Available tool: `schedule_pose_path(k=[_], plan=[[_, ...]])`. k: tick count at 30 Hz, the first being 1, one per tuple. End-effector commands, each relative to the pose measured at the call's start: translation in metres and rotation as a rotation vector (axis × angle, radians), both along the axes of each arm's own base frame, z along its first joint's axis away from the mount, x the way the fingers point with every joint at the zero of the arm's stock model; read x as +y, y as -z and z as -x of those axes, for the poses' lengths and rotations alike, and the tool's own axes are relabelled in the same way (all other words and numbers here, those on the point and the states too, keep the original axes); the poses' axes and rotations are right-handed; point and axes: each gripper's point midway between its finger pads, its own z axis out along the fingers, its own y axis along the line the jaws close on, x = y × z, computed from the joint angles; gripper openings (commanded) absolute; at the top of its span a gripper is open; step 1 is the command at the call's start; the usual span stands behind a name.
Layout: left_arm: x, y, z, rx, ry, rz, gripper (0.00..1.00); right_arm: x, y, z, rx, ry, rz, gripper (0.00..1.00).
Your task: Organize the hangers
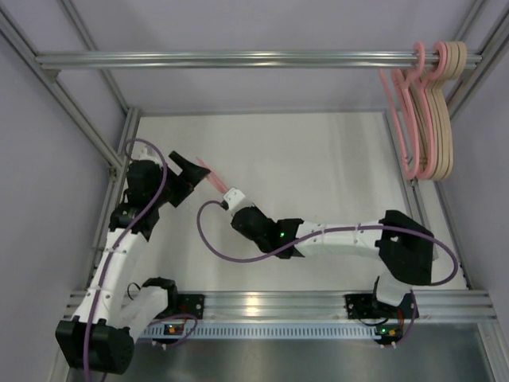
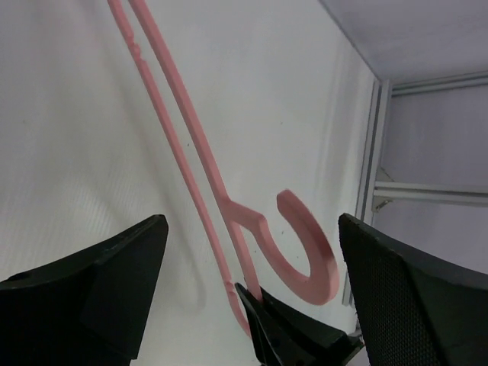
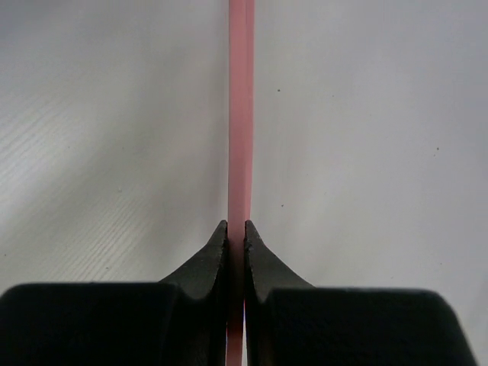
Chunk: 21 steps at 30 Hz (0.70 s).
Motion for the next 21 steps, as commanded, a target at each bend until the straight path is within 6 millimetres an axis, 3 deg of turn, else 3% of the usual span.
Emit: schedule_pose_path(k=[1,3,4,5,7,9,10,12,13,14,15,16,18,19,21], plan=[[0.015,-0.062,-0.012,-0.162,-0.033,-0.108,0.98,-0.012,-0.043,0.002,-0.031,0.002,-0.088,0.0],[0.029,-0.088,-0.018,-0.223,-0.083,-0.18,0.98,-0.028,-0.062,-0.001,-0.016,0.011,-0.123,0.0],[0.034,-0.096,-0.019,-0.245,-0.102,-0.207,0.98,-0.028,-0.058,0.002,0.001,0.0,-0.115,0.0],[0.041,-0.099,-0.02,-0.258,-0.115,-0.255,0.98,-0.038,-0.07,-0.003,0.001,0.016,-0.142,0.0],[0.057,-0.104,-0.023,-0.275,-0.179,-0.329,0.98,-0.05,-0.073,0.0,0.055,-0.002,-0.144,0.0],[0.07,-0.099,-0.023,-0.265,-0.21,-0.403,0.98,-0.067,-0.089,-0.004,0.088,0.006,-0.198,0.0],[0.076,-0.093,-0.023,-0.251,-0.229,-0.437,0.98,-0.085,-0.1,-0.009,0.095,0.035,-0.216,0.0],[0.084,-0.085,-0.022,-0.238,-0.232,-0.504,0.98,-0.099,-0.114,-0.009,0.126,0.04,-0.257,0.0],[0.089,-0.073,-0.02,-0.212,-0.24,-0.53,0.98,-0.115,-0.135,-0.016,0.108,0.07,-0.305,0.0],[0.095,-0.068,-0.018,-0.203,-0.249,-0.572,0.98,-0.128,-0.139,-0.015,0.123,0.092,-0.301,0.0],[0.097,-0.062,-0.017,-0.193,-0.244,-0.591,0.98,-0.135,-0.149,-0.014,0.132,0.096,-0.33,0.0],[0.098,-0.046,-0.016,-0.161,-0.234,-0.61,0.98,-0.152,-0.175,-0.021,0.101,0.131,-0.386,0.0],[0.101,-0.03,-0.014,-0.126,-0.218,-0.645,0.98,-0.17,-0.188,-0.019,0.125,0.158,-0.414,0.0],[0.101,-0.022,-0.013,-0.11,-0.204,-0.653,0.98,-0.187,-0.211,-0.025,0.093,0.195,-0.457,0.0],[0.096,-0.003,-0.011,-0.081,-0.155,-0.662,0.98,-0.204,-0.233,-0.023,0.095,0.233,-0.486,0.0]])
